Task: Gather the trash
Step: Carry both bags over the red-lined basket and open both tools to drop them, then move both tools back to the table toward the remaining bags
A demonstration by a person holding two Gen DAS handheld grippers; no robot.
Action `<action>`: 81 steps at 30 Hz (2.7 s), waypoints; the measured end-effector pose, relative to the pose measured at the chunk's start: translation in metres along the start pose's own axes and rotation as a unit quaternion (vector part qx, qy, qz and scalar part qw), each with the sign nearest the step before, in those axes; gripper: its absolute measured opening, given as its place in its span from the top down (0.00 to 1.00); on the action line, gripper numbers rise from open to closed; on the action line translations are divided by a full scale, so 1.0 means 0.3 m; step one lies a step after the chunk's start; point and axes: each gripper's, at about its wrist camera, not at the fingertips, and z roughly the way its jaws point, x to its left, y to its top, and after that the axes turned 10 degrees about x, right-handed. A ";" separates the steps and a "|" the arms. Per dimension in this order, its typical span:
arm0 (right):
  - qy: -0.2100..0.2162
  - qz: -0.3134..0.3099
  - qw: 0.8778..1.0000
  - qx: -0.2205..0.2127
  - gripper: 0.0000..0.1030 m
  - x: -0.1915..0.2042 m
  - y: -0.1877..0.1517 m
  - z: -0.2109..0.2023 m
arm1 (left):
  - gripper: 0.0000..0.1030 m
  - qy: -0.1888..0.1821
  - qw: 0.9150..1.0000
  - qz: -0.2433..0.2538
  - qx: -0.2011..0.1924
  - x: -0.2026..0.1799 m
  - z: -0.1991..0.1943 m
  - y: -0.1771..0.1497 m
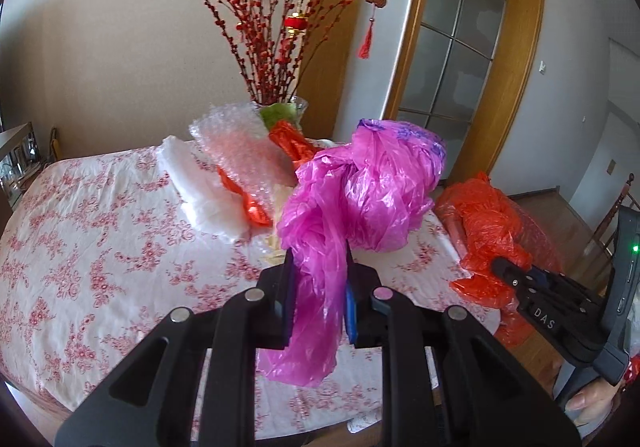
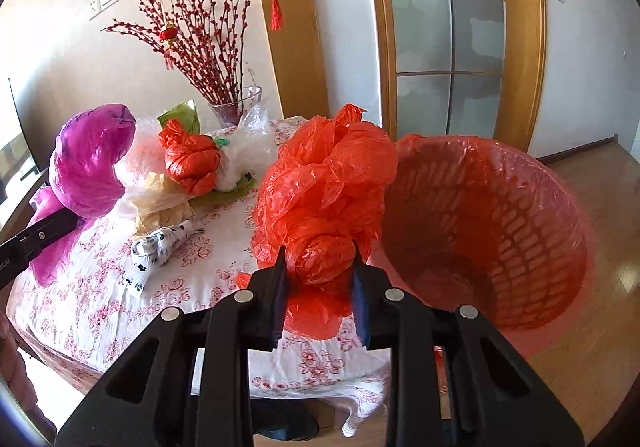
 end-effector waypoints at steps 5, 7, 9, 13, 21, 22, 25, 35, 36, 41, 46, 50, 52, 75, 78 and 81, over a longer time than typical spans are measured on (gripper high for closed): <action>-0.019 0.019 1.000 -0.011 0.73 -0.081 0.001 -0.039 | 0.81 -0.031 0.999 0.021 0.011 -0.109 0.047 0.024; -0.031 0.026 0.999 -0.013 0.73 -0.119 0.004 -0.051 | 0.81 -0.040 0.999 0.030 0.016 -0.153 0.070 0.030; -0.044 0.034 0.998 -0.016 0.73 -0.160 0.007 -0.065 | 0.81 -0.051 0.998 0.037 0.023 -0.199 0.095 0.036; -0.068 0.053 0.996 -0.020 0.73 -0.238 0.010 -0.084 | 0.81 -0.069 0.995 0.057 0.037 -0.287 0.153 0.052; -0.094 0.088 0.991 -0.025 0.73 -0.354 0.017 -0.104 | 0.81 -0.108 0.988 0.098 0.058 -0.461 0.257 0.087; -0.094 0.089 0.991 -0.025 0.73 -0.363 0.020 -0.104 | 0.81 -0.112 0.987 0.102 0.060 -0.481 0.270 0.085; -0.098 0.094 0.990 -0.027 0.73 -0.388 0.030 -0.104 | 0.81 -0.126 0.984 0.109 0.067 -0.530 0.307 0.090; -0.099 0.122 0.987 -0.025 0.72 -0.479 0.058 -0.080 | 0.80 -0.147 0.977 0.123 0.094 -0.640 0.417 0.104; -0.100 0.125 0.987 -0.025 0.72 -0.485 0.060 -0.078 | 0.80 -0.149 0.976 0.123 0.096 -0.648 0.423 0.105; -0.095 0.135 0.986 -0.028 0.66 -0.509 0.071 -0.068 | 0.76 -0.156 0.974 0.127 0.102 -0.676 0.463 0.114; -0.099 0.138 0.985 -0.029 0.44 -0.526 0.068 -0.061 | 0.63 -0.161 0.974 0.117 0.108 -0.662 0.491 0.107; -0.103 0.146 0.984 -0.025 0.44 -0.539 0.051 -0.062 | 0.59 -0.156 0.976 0.099 0.116 -0.616 0.497 0.100; -0.108 0.147 0.983 -0.026 0.44 -0.536 0.042 -0.067 | 0.55 -0.145 0.979 0.095 0.107 -0.591 0.478 0.095; 0.011 0.006 1.000 -0.005 0.39 0.009 0.094 0.044 | 0.37 0.076 0.996 -0.031 -0.020 0.064 0.053 -0.037; 0.037 -0.013 0.999 0.001 0.40 0.114 0.135 0.087 | 0.37 0.088 0.995 -0.049 -0.026 0.131 0.027 -0.035; 0.064 -0.031 0.997 0.005 0.41 0.217 0.190 0.136 | 0.35 0.093 0.993 -0.065 -0.027 0.179 0.012 -0.035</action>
